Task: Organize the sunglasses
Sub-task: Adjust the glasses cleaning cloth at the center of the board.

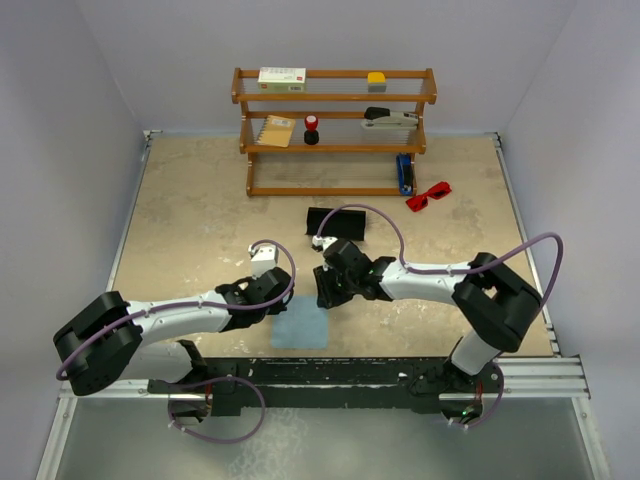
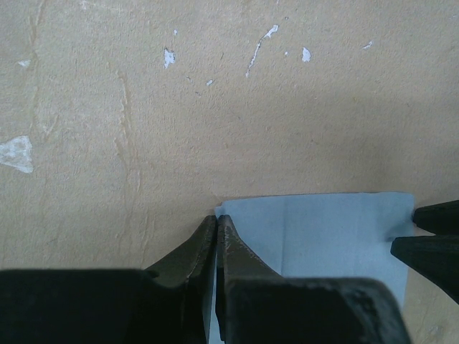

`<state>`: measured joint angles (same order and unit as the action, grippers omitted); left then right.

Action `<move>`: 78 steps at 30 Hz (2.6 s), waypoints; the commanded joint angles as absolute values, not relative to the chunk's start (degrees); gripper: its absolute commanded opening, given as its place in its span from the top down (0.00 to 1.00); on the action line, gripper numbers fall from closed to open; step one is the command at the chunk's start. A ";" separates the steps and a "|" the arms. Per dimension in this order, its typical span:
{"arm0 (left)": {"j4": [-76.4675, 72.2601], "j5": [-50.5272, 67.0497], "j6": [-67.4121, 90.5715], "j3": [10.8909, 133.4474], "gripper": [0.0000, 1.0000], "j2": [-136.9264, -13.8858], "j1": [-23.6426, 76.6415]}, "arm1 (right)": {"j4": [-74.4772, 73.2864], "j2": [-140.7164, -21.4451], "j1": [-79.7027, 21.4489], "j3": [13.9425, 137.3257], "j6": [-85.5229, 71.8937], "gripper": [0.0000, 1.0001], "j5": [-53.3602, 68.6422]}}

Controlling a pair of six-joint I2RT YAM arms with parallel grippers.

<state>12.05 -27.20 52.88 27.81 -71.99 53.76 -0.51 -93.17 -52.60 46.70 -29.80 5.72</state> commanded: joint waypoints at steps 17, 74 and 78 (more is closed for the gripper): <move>11.54 -27.78 51.94 28.63 1.00 -71.63 53.88 | -2.64 -95.49 -53.26 47.91 -29.70 0.89 5.43; 13.09 -30.75 52.73 33.72 1.00 -72.53 53.86 | -7.56 -92.06 -49.57 54.32 -21.29 1.00 6.41; 12.75 -30.17 52.92 32.89 1.00 -72.26 53.82 | -7.72 -91.38 -49.57 53.83 -21.44 1.00 6.97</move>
<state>13.17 -30.44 51.96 33.39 -73.87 53.76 -7.84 -94.24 -49.47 53.36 -21.50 5.65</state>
